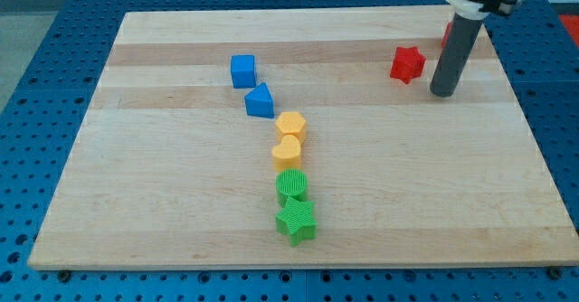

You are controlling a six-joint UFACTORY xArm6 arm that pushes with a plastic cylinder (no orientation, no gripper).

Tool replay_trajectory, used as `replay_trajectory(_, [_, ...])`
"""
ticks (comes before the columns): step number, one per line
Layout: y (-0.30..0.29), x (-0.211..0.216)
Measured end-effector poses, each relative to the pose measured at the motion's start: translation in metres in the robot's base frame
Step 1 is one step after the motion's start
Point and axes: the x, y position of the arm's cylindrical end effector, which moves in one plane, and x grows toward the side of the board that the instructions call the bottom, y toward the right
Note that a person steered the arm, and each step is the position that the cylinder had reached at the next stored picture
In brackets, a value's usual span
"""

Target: Move the red star close to the hexagon

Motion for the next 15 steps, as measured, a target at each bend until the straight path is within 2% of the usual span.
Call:
replay_trajectory(2, [-0.018, -0.049])
replay_trajectory(4, [-0.039, -0.059])
replay_trajectory(6, [-0.071, -0.012])
replay_trajectory(7, [-0.038, -0.043])
replay_trajectory(8, [-0.018, -0.091])
replay_trajectory(9, [-0.018, -0.130])
replay_trajectory(10, [-0.053, -0.133])
replay_trajectory(11, [-0.064, -0.124])
replay_trajectory(12, [-0.077, -0.098])
replay_trajectory(13, [-0.077, -0.092])
replay_trajectory(14, [-0.077, -0.059])
replay_trajectory(15, [-0.077, -0.057])
